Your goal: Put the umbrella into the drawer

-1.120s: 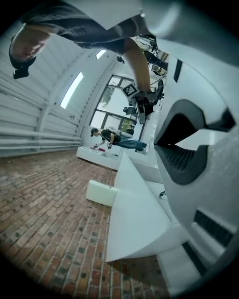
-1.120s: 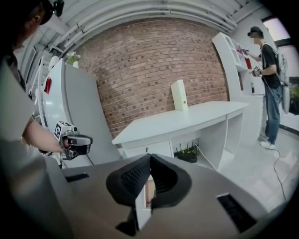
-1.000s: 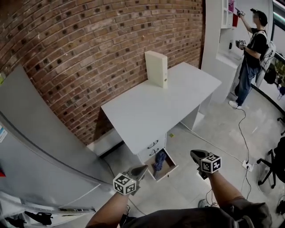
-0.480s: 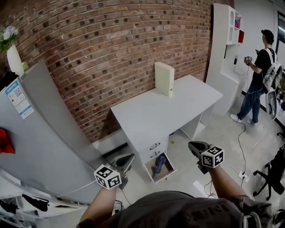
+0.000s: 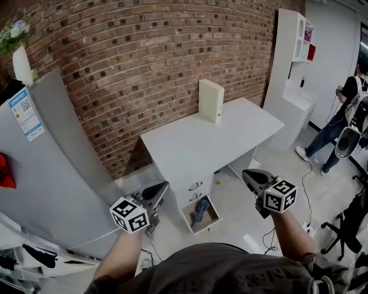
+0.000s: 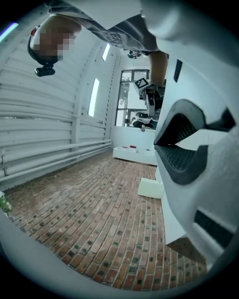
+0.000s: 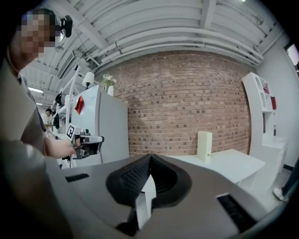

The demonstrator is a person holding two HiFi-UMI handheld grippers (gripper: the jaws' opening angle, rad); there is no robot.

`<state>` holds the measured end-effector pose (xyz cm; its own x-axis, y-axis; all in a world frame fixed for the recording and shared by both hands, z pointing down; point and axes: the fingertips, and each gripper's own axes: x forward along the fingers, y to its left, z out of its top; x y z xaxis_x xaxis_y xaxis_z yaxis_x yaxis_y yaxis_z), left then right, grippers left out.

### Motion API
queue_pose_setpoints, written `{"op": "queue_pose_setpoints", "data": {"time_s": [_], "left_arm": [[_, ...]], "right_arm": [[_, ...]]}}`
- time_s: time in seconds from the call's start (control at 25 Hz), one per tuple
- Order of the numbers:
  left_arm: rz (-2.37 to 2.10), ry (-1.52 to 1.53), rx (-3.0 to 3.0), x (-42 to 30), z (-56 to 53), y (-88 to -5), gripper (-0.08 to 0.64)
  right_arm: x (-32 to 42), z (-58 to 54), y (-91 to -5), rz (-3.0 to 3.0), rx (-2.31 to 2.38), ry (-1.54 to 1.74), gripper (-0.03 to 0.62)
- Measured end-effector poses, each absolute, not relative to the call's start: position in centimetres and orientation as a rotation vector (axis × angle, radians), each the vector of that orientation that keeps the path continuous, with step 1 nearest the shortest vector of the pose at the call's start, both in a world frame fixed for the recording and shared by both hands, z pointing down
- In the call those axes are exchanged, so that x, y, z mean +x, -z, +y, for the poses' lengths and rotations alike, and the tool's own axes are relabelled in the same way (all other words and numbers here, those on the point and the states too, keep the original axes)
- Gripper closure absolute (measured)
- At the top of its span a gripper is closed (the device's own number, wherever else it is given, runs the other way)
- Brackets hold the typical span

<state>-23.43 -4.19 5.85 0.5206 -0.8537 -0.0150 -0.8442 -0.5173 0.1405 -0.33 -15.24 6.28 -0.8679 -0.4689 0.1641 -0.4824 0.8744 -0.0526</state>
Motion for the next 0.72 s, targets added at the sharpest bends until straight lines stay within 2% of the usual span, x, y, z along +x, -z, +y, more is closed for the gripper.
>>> {"op": "queue_pose_setpoints", "data": {"time_s": [0.32, 0.72], "left_arm": [[-1.479, 0.121, 2.619, -23.4, -4.9, -4.7, 0.554], [-1.5, 0.088, 2.612, -23.6, -4.9, -5.0, 0.555]], "right_arm": [[-0.6, -14.4, -3.5, -2.961, 0.758, -0.066, 0.6], [-0.6, -15.0, -4.2, -2.967, 0.758, -0.073, 0.6]]}}
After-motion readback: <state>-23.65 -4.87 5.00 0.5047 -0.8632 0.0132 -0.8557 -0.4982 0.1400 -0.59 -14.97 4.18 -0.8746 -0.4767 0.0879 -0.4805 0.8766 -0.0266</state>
